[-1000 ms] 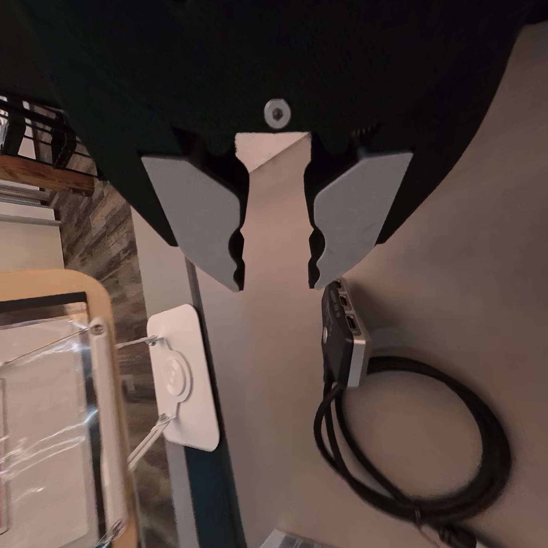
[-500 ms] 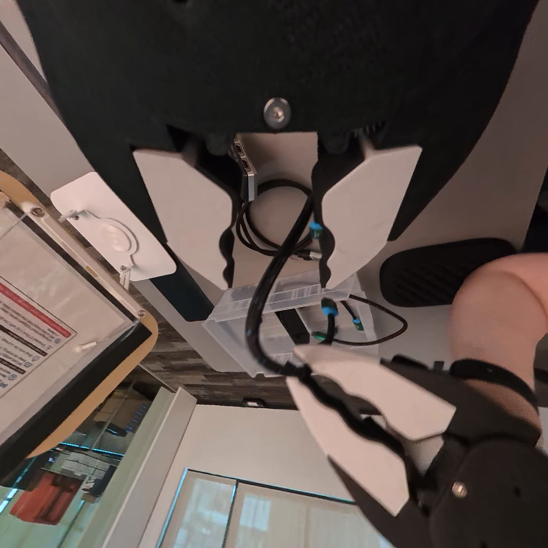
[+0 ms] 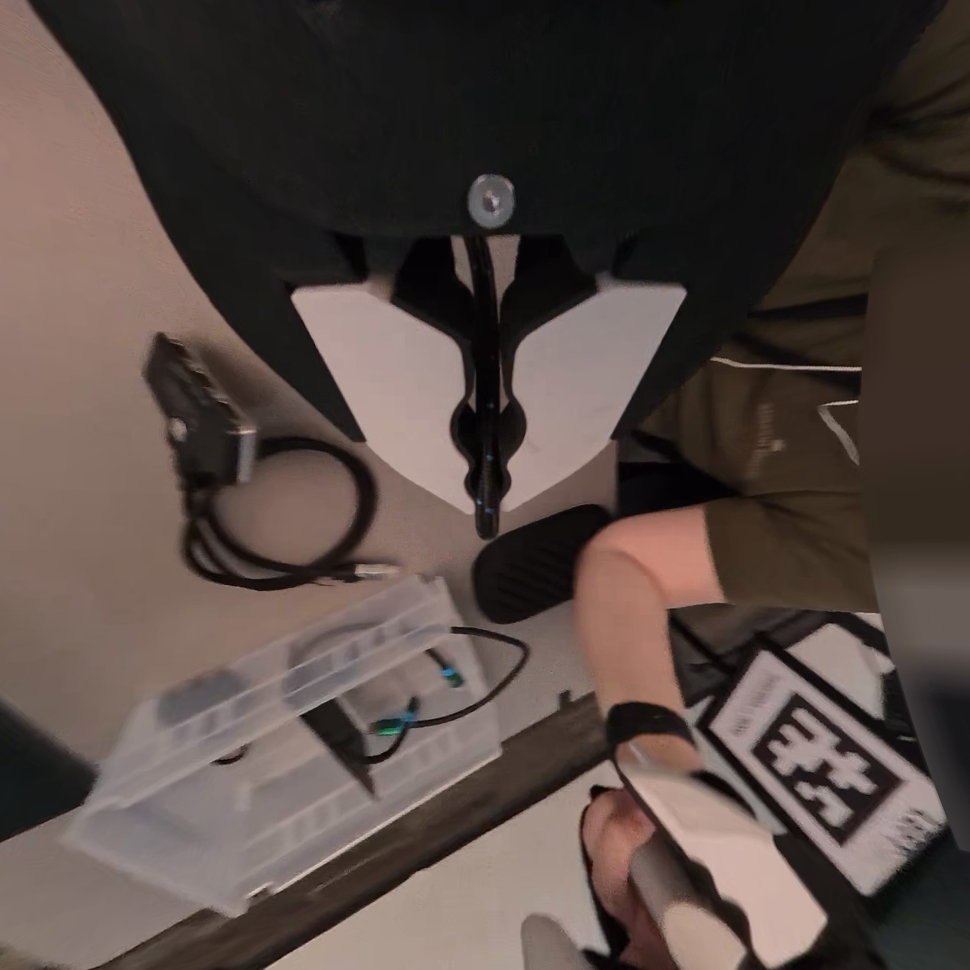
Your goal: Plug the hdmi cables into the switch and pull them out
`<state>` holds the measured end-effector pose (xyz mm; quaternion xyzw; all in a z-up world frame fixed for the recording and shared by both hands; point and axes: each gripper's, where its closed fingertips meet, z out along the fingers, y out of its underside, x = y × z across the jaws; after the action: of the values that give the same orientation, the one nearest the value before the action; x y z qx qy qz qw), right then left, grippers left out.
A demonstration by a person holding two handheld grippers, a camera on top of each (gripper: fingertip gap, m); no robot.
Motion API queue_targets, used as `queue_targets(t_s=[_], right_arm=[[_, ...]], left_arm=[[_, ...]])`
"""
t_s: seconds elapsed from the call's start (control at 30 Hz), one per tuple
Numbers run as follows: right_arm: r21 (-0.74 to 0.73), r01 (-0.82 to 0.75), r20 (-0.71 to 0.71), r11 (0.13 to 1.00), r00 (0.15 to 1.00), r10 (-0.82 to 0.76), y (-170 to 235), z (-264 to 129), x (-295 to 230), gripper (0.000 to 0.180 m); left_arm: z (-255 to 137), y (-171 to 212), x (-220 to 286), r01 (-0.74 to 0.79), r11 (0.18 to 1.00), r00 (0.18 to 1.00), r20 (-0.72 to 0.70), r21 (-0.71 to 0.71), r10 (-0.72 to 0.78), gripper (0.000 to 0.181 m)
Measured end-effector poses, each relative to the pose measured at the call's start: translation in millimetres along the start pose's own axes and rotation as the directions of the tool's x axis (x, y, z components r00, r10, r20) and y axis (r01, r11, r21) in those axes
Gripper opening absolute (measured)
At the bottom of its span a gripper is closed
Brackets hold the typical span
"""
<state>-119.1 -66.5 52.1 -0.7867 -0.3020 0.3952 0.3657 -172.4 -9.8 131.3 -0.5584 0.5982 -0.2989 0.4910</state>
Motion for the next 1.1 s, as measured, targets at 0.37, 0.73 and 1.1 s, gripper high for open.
queue_targets(t_s=[0.37, 0.73, 1.1], right_arm=[[-0.455, -0.428, -0.540, 0.781, 0.830, 0.140, 136, -11, 139, 0.000], [-0.509, -0.549, -0.698, 0.663, 0.714, 0.056, 168, -23, 171, 0.036], [-0.467, -0.433, -0.693, 0.771, 0.721, -0.015, 131, -34, 158, 0.038]], left_arm=[[-90, 67, -70, 0.202, 0.979, 0.972, 0.118, 0.007, -0.201, 0.090], [-75, 229, -138, 0.232, 0.819, 0.951, 0.300, -0.525, -0.077, 0.068], [-47, 291, -156, 0.156, 0.637, 0.959, 0.270, -0.755, 0.085, 0.033]])
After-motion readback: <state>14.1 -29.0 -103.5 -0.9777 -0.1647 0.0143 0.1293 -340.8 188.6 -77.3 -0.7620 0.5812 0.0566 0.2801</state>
